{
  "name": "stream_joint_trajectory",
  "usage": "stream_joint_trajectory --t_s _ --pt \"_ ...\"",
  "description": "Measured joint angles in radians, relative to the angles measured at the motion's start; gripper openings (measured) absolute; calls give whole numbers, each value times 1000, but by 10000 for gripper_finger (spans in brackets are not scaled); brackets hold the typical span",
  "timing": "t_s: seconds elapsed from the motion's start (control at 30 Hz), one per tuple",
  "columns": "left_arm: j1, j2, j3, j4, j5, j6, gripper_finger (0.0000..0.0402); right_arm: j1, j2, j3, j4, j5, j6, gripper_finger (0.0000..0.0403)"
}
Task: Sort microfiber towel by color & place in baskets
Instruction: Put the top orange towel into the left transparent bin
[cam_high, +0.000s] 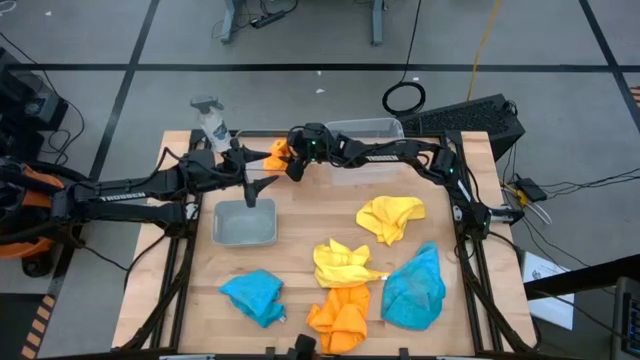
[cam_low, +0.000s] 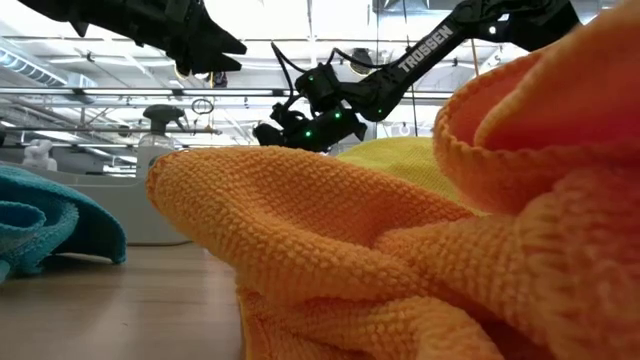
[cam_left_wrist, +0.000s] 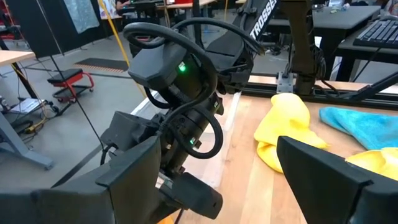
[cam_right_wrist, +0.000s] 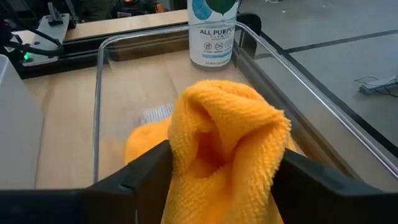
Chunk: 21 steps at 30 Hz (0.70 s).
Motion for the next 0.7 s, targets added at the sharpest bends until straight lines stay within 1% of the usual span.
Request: stream_joint_trajectory --t_s 0.07,0.3,0.4,0.47,0.57,0.63,0.7 --pt "0 0 0 -4 0 0 326 0 -17 0 -38 8 -9 243" --pt "-1 0 0 -17 1 0 326 0 -85 0 -82 10 -43 251" --pt "-1 0 0 -17 3 0 326 0 -121 0 -104 11 -70 251" --pt "-1 0 0 -17 4 0 326 3 -137 1 -105 11 -82 243" --pt "-1 0 0 -11 4 0 326 4 -138 0 -117 11 -82 208" --pt "-1 0 0 -10 4 0 326 7 -129 -1 -121 12 -80 166" --pt "-1 0 0 -8 4 0 326 12 -122 0 -113 30 -79 113"
